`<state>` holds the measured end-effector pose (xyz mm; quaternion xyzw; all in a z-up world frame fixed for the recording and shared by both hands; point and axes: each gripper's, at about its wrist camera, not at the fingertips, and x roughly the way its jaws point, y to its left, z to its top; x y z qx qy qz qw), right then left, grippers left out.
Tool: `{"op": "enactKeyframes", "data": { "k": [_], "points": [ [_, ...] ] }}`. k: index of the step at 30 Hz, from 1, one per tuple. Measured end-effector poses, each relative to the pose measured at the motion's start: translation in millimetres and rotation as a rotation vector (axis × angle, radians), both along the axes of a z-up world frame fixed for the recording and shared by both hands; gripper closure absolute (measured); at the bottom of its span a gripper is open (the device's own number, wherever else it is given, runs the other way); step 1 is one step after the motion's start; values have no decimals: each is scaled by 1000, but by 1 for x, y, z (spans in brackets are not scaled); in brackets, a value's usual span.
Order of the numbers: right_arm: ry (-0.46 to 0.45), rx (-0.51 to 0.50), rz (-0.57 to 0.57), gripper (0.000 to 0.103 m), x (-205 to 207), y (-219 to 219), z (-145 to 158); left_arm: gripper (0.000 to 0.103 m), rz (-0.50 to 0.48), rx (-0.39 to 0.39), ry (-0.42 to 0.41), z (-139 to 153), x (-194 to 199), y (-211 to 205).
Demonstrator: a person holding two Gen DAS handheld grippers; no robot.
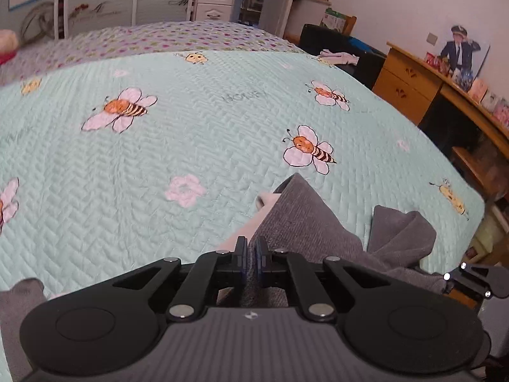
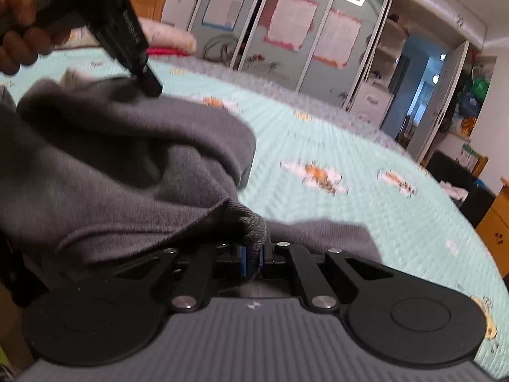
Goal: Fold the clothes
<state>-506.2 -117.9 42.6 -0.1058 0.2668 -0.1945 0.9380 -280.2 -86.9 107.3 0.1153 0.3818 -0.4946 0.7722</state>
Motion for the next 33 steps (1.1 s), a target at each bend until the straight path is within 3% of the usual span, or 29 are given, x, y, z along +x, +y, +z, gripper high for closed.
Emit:
{"op": "enactKeyframes", "data": {
  "k": [3, 4, 5, 8, 13, 15, 16, 17, 19, 22, 25, 30, 33],
  "points": [
    [10, 5, -1, 97, 1, 0, -2, 97, -26, -17, 85, -6, 6, 1],
    [13, 7, -1, 97, 2, 0, -2, 89, -35, -16, 107, -9, 8, 0],
    [16, 8, -1, 97, 2, 0, -3, 74, -45, -13, 123, -11, 9, 0],
    [25, 13, -1, 97, 4, 0, -4, 51, -86, -6, 163, -17, 13, -5],
    [29, 15, 0, 97, 7, 1, -3, 47, -164, -9, 255, -27, 21, -16],
    [14, 5, 5, 96, 9, 1, 2, 49, -171, -13, 308, -33, 26, -20],
    [6, 0, 7, 96, 10, 1, 5, 55, -161, -16, 317, -33, 27, -20],
    [-2, -5, 9, 96, 10, 2, 8, 76, -151, -21, 308, -30, 26, -18],
    [-18, -14, 13, 96, 12, 2, 14, 98, -124, -23, 281, -25, 22, -14],
    [-41, -29, 20, 97, 15, 3, 23, 99, -30, 7, 168, -8, 16, -6],
    [-65, -43, 26, 97, 18, 3, 31, 99, 89, -9, 7, 28, 26, 2],
    [-107, -66, 35, 98, 27, 2, 46, 103, 258, -64, -191, 94, 74, -3],
    [-137, -75, 35, 98, 40, -3, 57, 103, 333, -76, -223, 117, 109, -4]
  ]
}}
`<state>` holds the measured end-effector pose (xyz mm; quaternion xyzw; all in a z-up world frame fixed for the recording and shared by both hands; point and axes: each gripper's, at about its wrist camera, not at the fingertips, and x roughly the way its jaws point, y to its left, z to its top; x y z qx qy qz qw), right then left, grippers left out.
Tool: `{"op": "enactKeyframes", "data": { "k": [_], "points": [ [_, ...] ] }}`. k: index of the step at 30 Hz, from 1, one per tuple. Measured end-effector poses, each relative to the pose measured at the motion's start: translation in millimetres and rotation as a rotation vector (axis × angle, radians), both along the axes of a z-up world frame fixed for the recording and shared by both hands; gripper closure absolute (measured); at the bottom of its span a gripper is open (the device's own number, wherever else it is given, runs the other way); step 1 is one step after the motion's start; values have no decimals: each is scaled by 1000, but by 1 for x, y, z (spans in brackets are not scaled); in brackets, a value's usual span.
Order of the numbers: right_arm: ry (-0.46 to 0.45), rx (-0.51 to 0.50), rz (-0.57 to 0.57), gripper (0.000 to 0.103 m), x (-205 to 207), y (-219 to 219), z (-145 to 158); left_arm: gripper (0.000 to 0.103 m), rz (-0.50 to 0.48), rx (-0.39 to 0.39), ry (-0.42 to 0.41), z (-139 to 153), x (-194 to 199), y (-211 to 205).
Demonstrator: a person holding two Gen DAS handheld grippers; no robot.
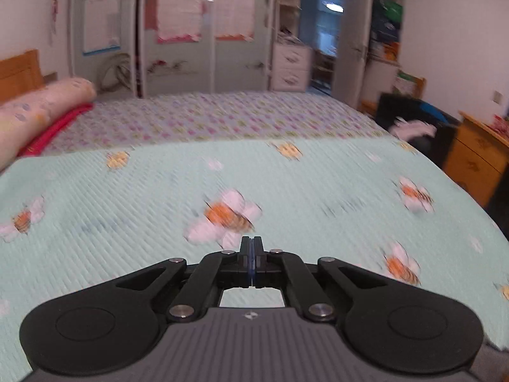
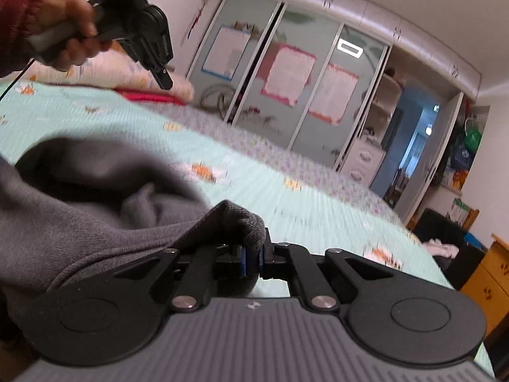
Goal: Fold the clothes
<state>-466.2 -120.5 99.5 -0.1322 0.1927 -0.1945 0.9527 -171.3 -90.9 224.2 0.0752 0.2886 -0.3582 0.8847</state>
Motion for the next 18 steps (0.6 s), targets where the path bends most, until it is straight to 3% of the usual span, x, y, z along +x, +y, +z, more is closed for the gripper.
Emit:
{"op": "enactKeyframes", "data": {
  "k": [4, 6, 8, 11, 13, 16, 18],
  "points": [
    [-25, 1, -3, 97, 11, -5, 7, 102, -60, -46, 174, -17, 29, 4],
    [-16, 20, -12, 97, 8, -5, 0, 90, -160, -18, 244, -44, 17, -1],
    [20, 50, -17, 97, 0, -6, -9, 61, -257, 23, 302, -72, -4, -7],
    [73, 96, -25, 97, -14, -7, -21, 60, -394, 66, 384, -109, -36, -12],
    [109, 126, -30, 97, -22, -7, -30, 59, -441, 78, 384, -119, -55, -12],
    [144, 164, -37, 97, -30, -5, -40, 43, -442, 108, 303, -119, -65, -20],
    [147, 169, -37, 97, -30, -5, -42, 40, -431, 105, 305, -121, -56, -24]
  ]
}}
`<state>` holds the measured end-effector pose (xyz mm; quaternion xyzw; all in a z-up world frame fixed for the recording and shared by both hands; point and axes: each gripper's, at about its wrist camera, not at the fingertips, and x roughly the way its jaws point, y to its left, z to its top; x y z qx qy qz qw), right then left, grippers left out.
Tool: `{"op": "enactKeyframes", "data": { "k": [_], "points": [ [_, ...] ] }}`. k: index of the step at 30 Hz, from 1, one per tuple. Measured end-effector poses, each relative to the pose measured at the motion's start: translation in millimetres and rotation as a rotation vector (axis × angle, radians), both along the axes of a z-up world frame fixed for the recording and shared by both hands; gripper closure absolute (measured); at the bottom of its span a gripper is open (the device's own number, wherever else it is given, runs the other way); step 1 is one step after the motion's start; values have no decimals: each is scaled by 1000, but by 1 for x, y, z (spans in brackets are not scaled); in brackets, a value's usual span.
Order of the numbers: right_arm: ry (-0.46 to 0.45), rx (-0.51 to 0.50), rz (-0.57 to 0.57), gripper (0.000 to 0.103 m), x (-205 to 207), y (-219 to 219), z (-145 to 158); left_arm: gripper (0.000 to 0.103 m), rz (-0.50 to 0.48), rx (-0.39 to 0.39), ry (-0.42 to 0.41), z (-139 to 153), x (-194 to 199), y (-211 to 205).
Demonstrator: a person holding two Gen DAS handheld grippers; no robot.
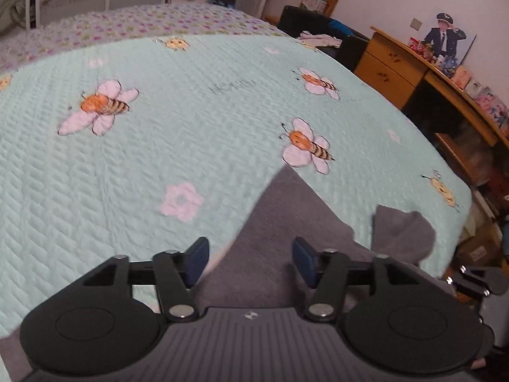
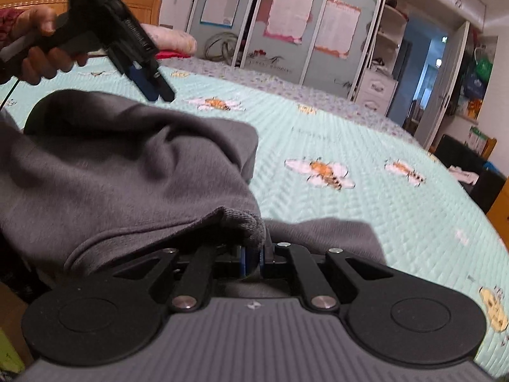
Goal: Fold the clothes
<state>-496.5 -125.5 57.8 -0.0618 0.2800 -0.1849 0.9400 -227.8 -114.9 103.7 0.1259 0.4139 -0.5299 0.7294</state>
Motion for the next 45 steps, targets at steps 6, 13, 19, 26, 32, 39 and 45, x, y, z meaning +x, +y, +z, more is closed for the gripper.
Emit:
{"op": "enactKeyframes", "data": {
  "k": [6, 13, 19, 26, 32, 39, 45],
  "points": [
    [8, 15, -1, 97, 1, 1, -6, 33, 40, 2, 263, -29, 35, -18],
    [17, 32, -1, 97, 1, 3, -12, 33, 85, 14, 576, -66, 56, -46],
    [24, 46, -2, 96, 2, 4, -18, 84, 47, 15, 304, -30, 17, -48],
    [-14, 5, 11, 98, 2, 9, -6, 97, 161, -49, 42, 27, 2, -27],
    [-96, -88, 37, 100, 5, 11, 34, 100, 359, -218, -66, 107, 54, -5],
    [-69, -58, 16, 100, 9, 6, 28, 100, 628, -96, -136, 80, 130, 11],
    [-45, -32, -3, 100, 12, 1, 22, 100, 845, 139, -13, -26, 172, 52]
  ]
}}
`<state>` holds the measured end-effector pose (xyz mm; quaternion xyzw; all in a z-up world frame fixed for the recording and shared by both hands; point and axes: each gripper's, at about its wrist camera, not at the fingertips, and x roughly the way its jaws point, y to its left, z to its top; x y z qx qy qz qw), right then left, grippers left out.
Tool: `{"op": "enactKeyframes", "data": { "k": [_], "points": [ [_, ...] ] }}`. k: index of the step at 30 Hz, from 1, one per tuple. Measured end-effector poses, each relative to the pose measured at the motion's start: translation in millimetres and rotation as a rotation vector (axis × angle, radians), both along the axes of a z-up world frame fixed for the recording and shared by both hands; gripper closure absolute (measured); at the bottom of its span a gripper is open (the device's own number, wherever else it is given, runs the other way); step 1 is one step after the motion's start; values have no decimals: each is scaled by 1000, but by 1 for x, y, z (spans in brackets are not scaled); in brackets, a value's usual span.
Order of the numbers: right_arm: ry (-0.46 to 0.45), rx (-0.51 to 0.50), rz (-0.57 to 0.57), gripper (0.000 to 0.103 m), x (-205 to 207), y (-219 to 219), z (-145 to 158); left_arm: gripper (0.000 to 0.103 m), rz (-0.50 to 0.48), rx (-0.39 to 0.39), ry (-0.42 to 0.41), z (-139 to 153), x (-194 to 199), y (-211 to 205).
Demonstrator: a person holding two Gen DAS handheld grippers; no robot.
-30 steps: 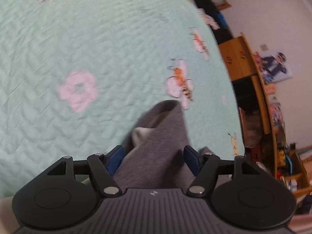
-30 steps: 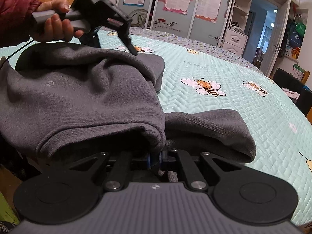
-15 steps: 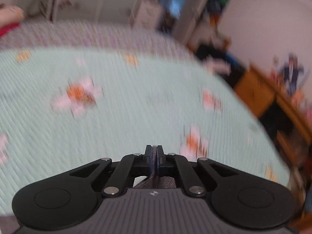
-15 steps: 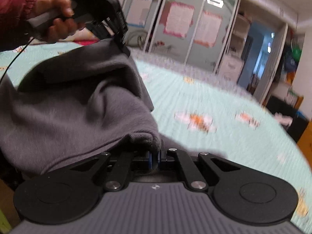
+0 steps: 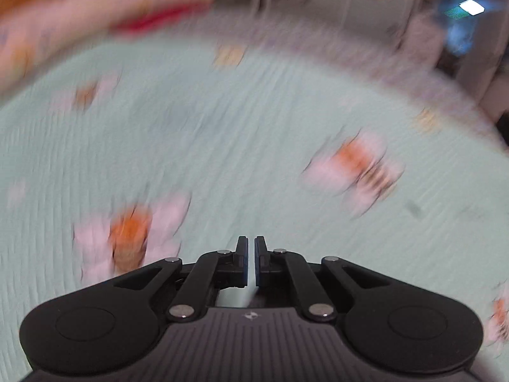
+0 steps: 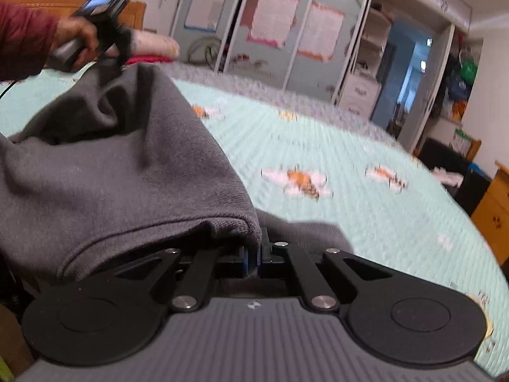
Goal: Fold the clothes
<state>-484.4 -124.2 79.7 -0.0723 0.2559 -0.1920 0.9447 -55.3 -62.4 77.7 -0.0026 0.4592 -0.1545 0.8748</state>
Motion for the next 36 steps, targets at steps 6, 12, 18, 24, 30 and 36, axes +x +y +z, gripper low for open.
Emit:
{"op": "enactKeyframes", "data": {
  "k": [6, 12, 18, 24, 30, 36],
  "points": [
    [23, 26, -18, 100, 3, -4, -6, 100, -114, -89, -74, 9, -37, 37],
    [47, 52, -37, 99, 7, -9, -11, 89, -196, -4, -316, 65, -108, 59],
    [-18, 169, -3, 99, 27, -15, 13, 43, -540, 84, -312, 62, -218, 54],
    [-98, 302, 41, 99, 50, -21, 42, 43, -761, 101, -225, 34, -306, 48],
    [-167, 434, 67, 99, 78, -26, 64, 43, -809, 112, -268, 30, -341, 63],
    [-212, 566, 62, 99, 118, -31, 73, 43, -729, 48, -298, 38, -341, 79]
  ]
}}
